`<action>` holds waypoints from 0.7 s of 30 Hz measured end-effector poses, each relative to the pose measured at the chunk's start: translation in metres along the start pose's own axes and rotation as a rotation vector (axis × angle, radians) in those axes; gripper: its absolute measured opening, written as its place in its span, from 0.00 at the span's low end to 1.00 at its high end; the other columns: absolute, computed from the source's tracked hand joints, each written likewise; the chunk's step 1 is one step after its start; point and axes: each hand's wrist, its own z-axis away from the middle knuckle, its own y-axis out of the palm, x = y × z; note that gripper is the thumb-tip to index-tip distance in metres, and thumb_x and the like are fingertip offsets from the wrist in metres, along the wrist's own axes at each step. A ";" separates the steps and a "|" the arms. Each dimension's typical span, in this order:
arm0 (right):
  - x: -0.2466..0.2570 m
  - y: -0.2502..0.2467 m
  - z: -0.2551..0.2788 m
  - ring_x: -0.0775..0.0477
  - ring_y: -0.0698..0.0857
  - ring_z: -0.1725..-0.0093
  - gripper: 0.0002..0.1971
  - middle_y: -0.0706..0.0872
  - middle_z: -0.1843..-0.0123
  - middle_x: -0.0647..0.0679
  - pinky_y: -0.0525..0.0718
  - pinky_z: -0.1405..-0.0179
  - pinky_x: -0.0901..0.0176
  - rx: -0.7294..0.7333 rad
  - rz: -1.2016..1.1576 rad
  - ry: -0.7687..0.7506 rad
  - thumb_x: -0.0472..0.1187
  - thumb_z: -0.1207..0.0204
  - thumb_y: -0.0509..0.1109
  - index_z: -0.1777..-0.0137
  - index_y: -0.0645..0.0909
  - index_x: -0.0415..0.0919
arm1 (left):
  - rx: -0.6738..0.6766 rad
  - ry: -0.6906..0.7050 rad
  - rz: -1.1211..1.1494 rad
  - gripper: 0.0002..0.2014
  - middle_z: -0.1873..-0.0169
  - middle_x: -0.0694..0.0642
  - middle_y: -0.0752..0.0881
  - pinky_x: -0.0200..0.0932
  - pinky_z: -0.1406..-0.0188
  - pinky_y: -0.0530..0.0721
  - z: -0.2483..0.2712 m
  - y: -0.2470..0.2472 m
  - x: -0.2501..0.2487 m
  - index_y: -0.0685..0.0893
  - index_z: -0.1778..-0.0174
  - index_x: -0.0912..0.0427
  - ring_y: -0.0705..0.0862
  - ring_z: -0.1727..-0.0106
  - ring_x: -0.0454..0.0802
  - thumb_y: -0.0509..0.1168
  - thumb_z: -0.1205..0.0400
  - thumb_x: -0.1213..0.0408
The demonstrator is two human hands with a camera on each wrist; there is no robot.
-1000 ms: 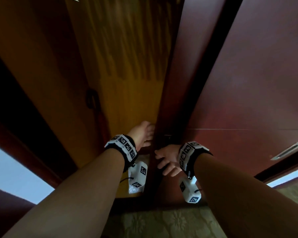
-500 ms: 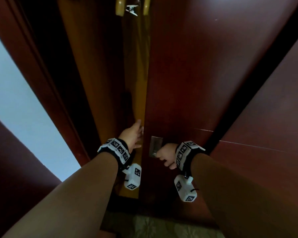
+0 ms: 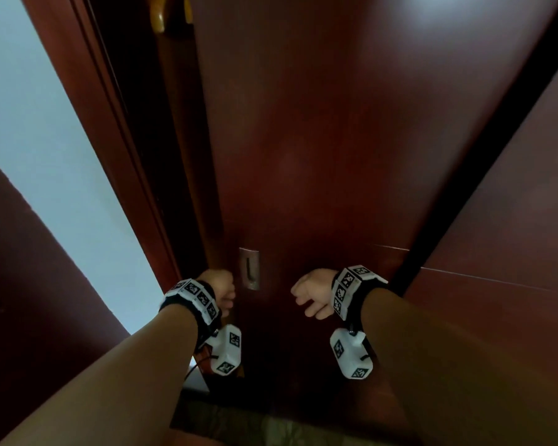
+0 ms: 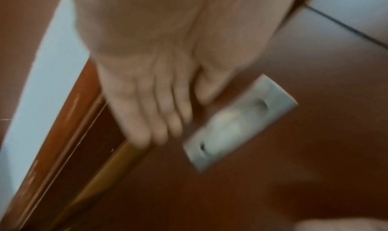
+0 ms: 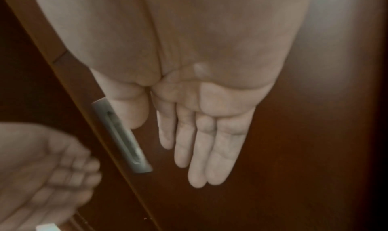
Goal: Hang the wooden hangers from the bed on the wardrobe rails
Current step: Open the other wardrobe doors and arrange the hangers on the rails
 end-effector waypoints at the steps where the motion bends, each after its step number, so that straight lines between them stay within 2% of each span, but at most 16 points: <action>1: -0.007 -0.005 0.005 0.44 0.87 0.43 0.22 0.85 0.34 0.46 0.87 0.43 0.50 -0.001 -0.007 0.011 0.44 0.17 0.65 0.24 0.74 0.41 | 0.077 -0.032 -0.054 0.14 0.52 0.61 0.88 0.53 0.52 0.86 0.007 0.008 0.004 0.84 0.52 0.64 0.86 0.52 0.58 0.58 0.11 0.59; 3: -0.023 -0.018 0.020 0.43 0.86 0.39 0.23 0.83 0.30 0.46 0.86 0.41 0.50 -0.009 -0.016 0.045 0.44 0.16 0.64 0.22 0.72 0.42 | 0.229 -0.027 -0.207 0.15 0.50 0.61 0.90 0.54 0.48 0.87 0.026 0.035 0.002 0.87 0.47 0.66 0.88 0.49 0.59 0.59 0.12 0.58; 5: -0.044 -0.034 0.035 0.43 0.83 0.35 0.23 0.81 0.27 0.47 0.84 0.35 0.49 -0.014 -0.026 0.099 0.46 0.15 0.62 0.21 0.70 0.44 | 0.350 0.038 -0.373 0.15 0.51 0.59 0.92 0.54 0.46 0.88 0.037 0.069 -0.007 0.88 0.46 0.65 0.89 0.51 0.57 0.61 0.14 0.59; 7: -0.072 -0.054 0.055 0.42 0.81 0.31 0.22 0.79 0.25 0.49 0.82 0.32 0.48 -0.025 -0.049 0.167 0.47 0.14 0.61 0.21 0.70 0.45 | 0.466 0.106 -0.576 0.13 0.52 0.56 0.92 0.55 0.40 0.88 0.049 0.115 -0.018 0.88 0.44 0.62 0.90 0.53 0.53 0.63 0.17 0.59; 9: -0.108 -0.076 0.079 0.40 0.82 0.31 0.21 0.79 0.25 0.49 0.82 0.32 0.45 -0.071 -0.058 0.193 0.46 0.13 0.59 0.22 0.71 0.43 | 0.596 0.178 -0.789 0.12 0.49 0.53 0.93 0.51 0.38 0.86 0.068 0.169 -0.025 0.87 0.43 0.58 0.90 0.52 0.50 0.65 0.17 0.57; 11: -0.150 -0.100 0.108 0.39 0.84 0.35 0.21 0.80 0.26 0.47 0.83 0.35 0.45 -0.161 -0.092 0.228 0.45 0.14 0.60 0.22 0.73 0.41 | 0.733 0.233 -0.914 0.12 0.48 0.53 0.93 0.47 0.44 0.87 0.088 0.228 -0.028 0.86 0.42 0.55 0.90 0.54 0.48 0.67 0.17 0.55; 13: -0.195 -0.124 0.136 0.40 0.84 0.39 0.19 0.79 0.25 0.46 0.83 0.37 0.47 -0.234 -0.139 0.282 0.43 0.13 0.57 0.24 0.73 0.41 | 0.851 0.274 -0.989 0.14 0.52 0.53 0.92 0.43 0.53 0.85 0.116 0.285 -0.026 0.83 0.37 0.55 0.89 0.58 0.48 0.67 0.16 0.55; 15: -0.237 -0.146 0.165 0.40 0.85 0.45 0.14 0.82 0.31 0.46 0.83 0.42 0.48 -0.337 -0.190 0.347 0.40 0.12 0.55 0.33 0.78 0.42 | 0.952 0.348 -1.031 0.16 0.56 0.51 0.90 0.42 0.56 0.83 0.150 0.337 -0.023 0.81 0.32 0.55 0.88 0.58 0.49 0.65 0.15 0.56; 16: -0.258 -0.157 0.181 0.40 0.86 0.50 0.12 0.84 0.37 0.46 0.82 0.48 0.50 -0.408 -0.189 0.376 0.38 0.13 0.56 0.39 0.80 0.41 | 0.993 0.396 -1.033 0.16 0.57 0.50 0.90 0.41 0.57 0.83 0.167 0.362 -0.022 0.82 0.33 0.55 0.88 0.57 0.50 0.65 0.15 0.56; 17: -0.278 -0.168 0.196 0.39 0.87 0.52 0.10 0.84 0.41 0.46 0.81 0.52 0.53 -0.490 -0.191 0.398 0.36 0.14 0.58 0.42 0.80 0.40 | 1.012 0.453 -1.030 0.14 0.58 0.50 0.90 0.41 0.58 0.82 0.185 0.385 -0.021 0.83 0.35 0.55 0.88 0.56 0.50 0.65 0.15 0.57; 19: -0.318 -0.189 0.223 0.40 0.87 0.44 0.13 0.84 0.41 0.43 0.81 0.60 0.62 -0.598 -0.205 0.395 0.34 0.15 0.61 0.33 0.80 0.36 | 0.993 0.584 -0.990 0.12 0.57 0.51 0.91 0.41 0.59 0.83 0.218 0.428 -0.019 0.86 0.40 0.55 0.88 0.57 0.49 0.66 0.18 0.61; 21: -0.361 -0.212 0.244 0.42 0.85 0.44 0.17 0.83 0.34 0.38 0.82 0.69 0.67 -0.729 -0.225 0.323 0.36 0.15 0.62 0.28 0.77 0.33 | 0.938 0.755 -0.963 0.10 0.53 0.52 0.92 0.41 0.58 0.84 0.248 0.470 -0.020 0.88 0.44 0.54 0.89 0.57 0.47 0.66 0.20 0.63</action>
